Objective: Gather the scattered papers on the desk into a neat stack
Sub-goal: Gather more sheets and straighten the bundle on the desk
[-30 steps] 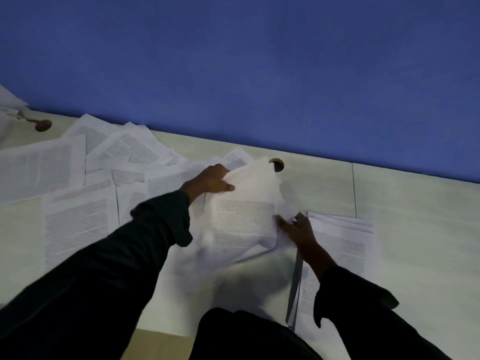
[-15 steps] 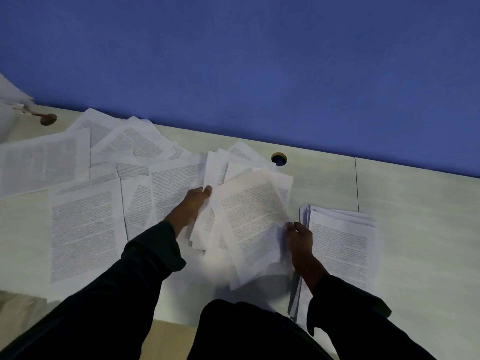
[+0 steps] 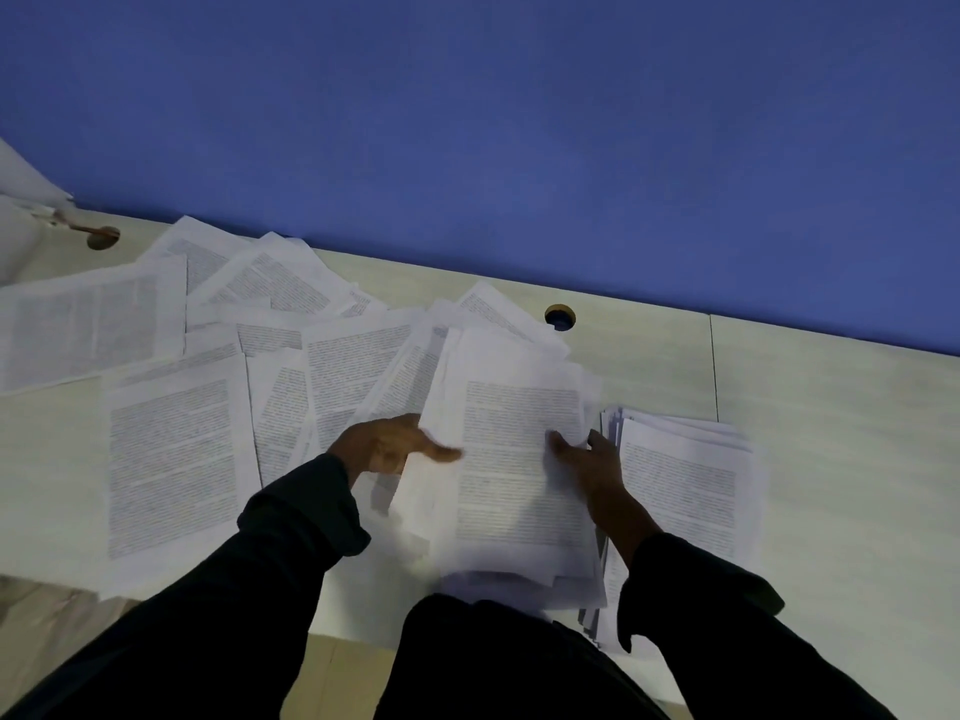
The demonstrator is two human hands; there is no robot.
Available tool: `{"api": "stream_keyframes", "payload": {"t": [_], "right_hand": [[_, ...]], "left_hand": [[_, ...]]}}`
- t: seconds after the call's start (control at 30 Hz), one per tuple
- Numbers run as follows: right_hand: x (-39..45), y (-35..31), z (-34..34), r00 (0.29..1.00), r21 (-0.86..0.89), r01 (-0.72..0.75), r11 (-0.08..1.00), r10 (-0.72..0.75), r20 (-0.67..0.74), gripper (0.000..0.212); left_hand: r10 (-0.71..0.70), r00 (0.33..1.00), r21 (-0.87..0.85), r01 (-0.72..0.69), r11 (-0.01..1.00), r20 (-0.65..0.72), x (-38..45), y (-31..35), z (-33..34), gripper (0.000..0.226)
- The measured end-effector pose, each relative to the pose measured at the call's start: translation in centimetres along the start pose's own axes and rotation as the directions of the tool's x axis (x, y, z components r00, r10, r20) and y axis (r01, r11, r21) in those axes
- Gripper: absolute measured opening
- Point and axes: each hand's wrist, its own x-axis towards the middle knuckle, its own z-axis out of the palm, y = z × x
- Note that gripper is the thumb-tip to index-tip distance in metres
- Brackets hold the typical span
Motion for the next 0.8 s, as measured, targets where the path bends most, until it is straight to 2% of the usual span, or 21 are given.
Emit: {"api": "stream_keyframes", "payload": {"t": [0.1, 0.13, 0.2, 0.23, 0.3, 0.4, 0.5, 0.57, 0.63, 0.67, 0.73, 0.8], "right_hand": [[-0.5, -0.2, 0.5, 0.988, 0.01, 0.043, 0.999, -0.044, 0.145, 0.022], [-0.4, -0.2, 0.4, 0.988, 0.055, 0.024, 0.998, -0.033, 0.153, 0.025], [-0.7, -0.7, -0.1, 0.987, 0.21, -0.035, 0.977, 0.001, 0.159, 0.031], [-0.8, -1.0, -0.3, 0.982, 0.274, -0.052, 0.96, 0.0, 0.187, 0.034], [-1.0, -1.3, -0.3, 0.966, 0.273, -0.056, 0.96, -0.018, 0.26, 0.036], [-1.0, -1.8, 0.4, 0.969, 0.288, -0.084, 0.954, 0.011, 0.249, 0.036], [-0.7, -1.8, 0.5, 0.972, 0.21, -0.059, 0.976, 0.008, 0.236, 0.043], [-0.8, -1.4, 0.3, 0.964, 0.175, -0.073, 0.982, 0.025, 0.264, 0.043], [-0.9, -1.0, 0.4, 0.969, 0.167, -0.085, 0.982, 0.042, 0.245, 0.032], [-1.0, -0.9, 0.6, 0.977, 0.157, -0.085, 0.984, 0.051, 0.207, 0.023], [-1.4, -1.1, 1.1, 0.99, 0.205, -0.076, 0.976, 0.05, 0.13, 0.008], [-1.3, -1.5, 1.3, 0.991, 0.299, -0.091, 0.95, 0.057, 0.122, 0.007]], "left_hand": [[0.168, 0.966, -0.114, -0.193, 0.975, -0.197, 0.9, 0.6, 1.2, 0.046], [0.183, 0.967, -0.088, -0.201, 0.976, -0.179, 1.0, 0.6, 1.5, 0.048], [0.156, 0.987, -0.041, -0.158, 0.987, -0.046, 1.2, 0.4, 1.7, 0.055], [0.135, 0.991, -0.065, -0.136, 0.989, -0.019, 1.4, 0.2, 1.6, 0.055], [0.146, 0.989, -0.177, -0.151, 0.973, -0.037, 1.6, 0.1, 1.9, 0.053], [0.183, 0.982, -0.169, -0.189, 0.967, -0.052, 2.2, 0.1, 3.0, 0.054], [0.15, 0.974, -0.301, -0.196, 0.933, -0.169, 2.6, -0.2, 2.6, 0.053], [0.171, 0.95, -0.28, -0.245, 0.928, -0.262, 2.5, -0.1, 2.3, 0.051], [0.173, 0.882, -0.283, -0.318, 0.905, -0.438, 2.6, 0.2, 2.1, 0.042], [0.174, 0.859, -0.277, -0.337, 0.9, -0.481, 2.6, 0.3, 2.1, 0.04], [0.2, 0.9, -0.207, -0.296, 0.933, -0.387, 2.0, 1.0, 2.4, 0.041], [0.21, 0.937, -0.097, -0.246, 0.965, -0.281, 1.5, 1.6, 2.7, 0.045]]}}
